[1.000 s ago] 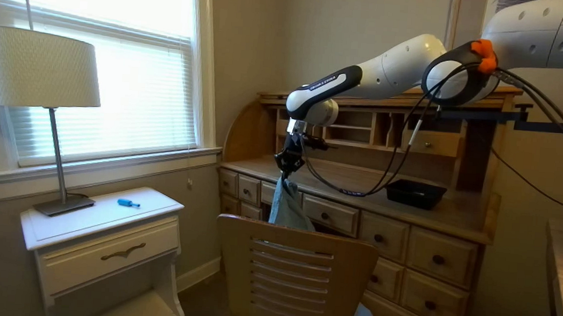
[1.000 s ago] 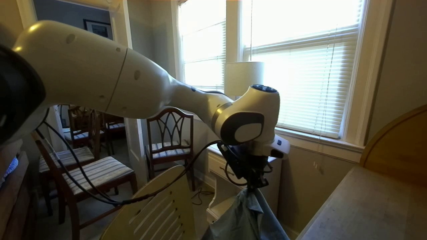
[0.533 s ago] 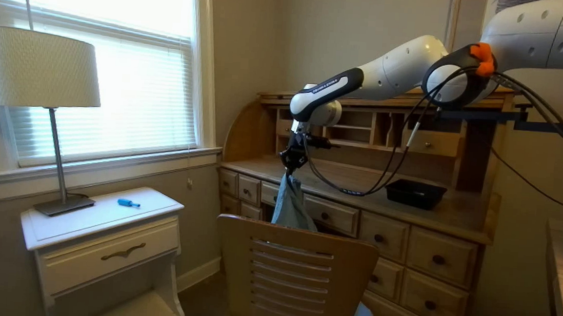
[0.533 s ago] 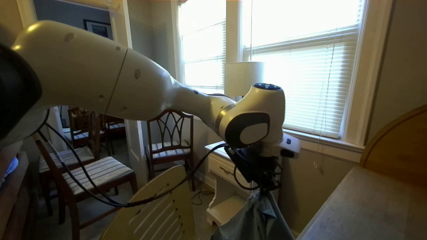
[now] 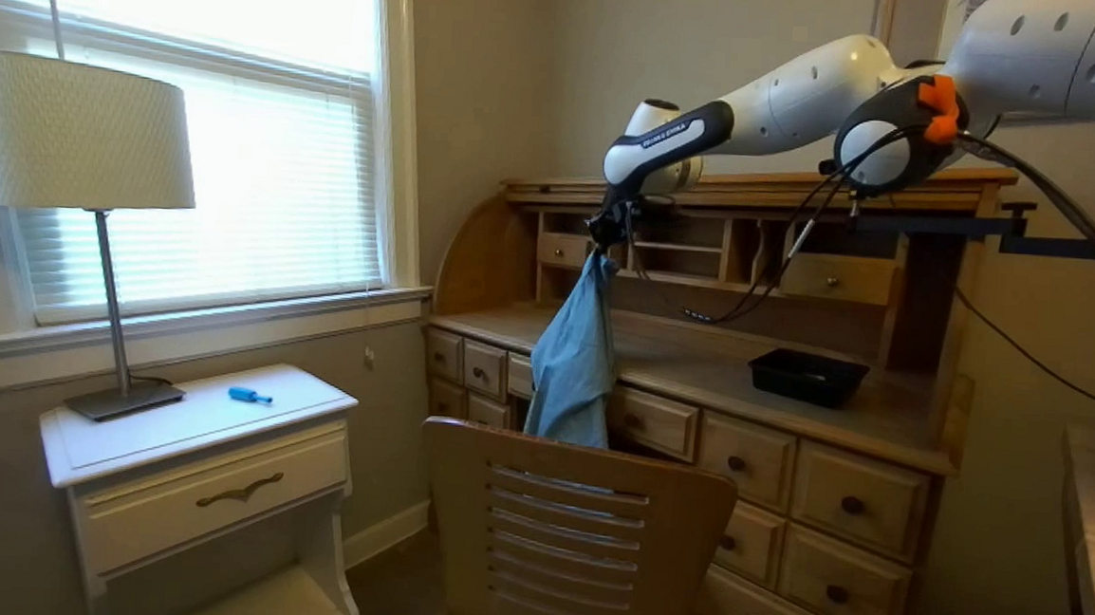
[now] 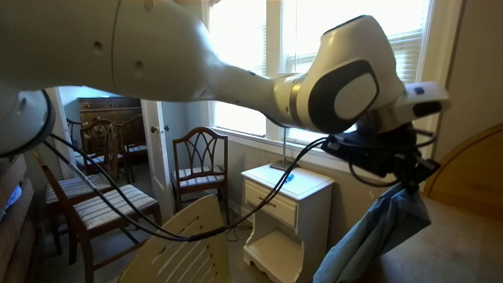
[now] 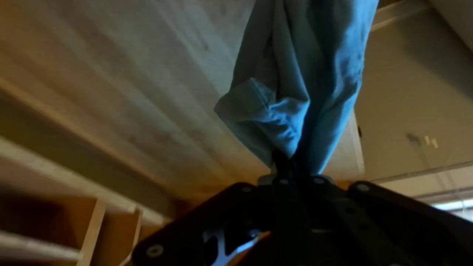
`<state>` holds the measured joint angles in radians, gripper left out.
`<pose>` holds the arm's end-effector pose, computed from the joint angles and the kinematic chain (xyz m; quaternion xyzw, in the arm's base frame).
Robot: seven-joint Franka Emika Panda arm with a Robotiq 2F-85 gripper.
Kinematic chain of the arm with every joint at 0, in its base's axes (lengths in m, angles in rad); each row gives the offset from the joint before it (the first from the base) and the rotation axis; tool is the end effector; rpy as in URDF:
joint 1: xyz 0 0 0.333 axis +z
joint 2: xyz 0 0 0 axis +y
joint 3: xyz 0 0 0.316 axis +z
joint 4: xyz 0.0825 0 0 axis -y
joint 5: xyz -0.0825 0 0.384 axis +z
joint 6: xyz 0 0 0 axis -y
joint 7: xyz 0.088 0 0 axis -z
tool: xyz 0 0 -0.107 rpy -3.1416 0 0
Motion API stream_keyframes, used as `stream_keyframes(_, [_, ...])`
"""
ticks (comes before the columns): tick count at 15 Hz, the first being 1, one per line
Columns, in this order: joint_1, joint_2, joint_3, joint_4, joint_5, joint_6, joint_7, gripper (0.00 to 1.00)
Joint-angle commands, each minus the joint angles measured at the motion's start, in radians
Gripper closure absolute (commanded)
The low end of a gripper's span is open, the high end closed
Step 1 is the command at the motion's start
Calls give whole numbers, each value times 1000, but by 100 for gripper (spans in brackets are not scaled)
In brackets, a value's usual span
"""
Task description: Move the cloth to the chest of drawers
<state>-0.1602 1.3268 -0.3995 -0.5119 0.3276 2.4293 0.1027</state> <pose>0.8190 -0.2374 0.2877 0.9295 -0.1988 0.3029 0.0691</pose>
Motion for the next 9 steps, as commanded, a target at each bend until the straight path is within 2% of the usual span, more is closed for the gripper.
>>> stream_keyframes(1, [5,-79,-111,16,-44,52,72,99])
stream_keyframes(3, [5,-119,-182,33,-43,80,120,99])
stream_keyframes(4, [-64,-110,-79,142,-182,58,204,99])
stream_keyframes(5, [-70,-123,-72,149,-204,64,249,99])
stream_keyframes(6, [-47,-148,-10,52,-237,78,181,97])
stream_keyframes(9, [-74,-165,4,91,-269,77,226,97])
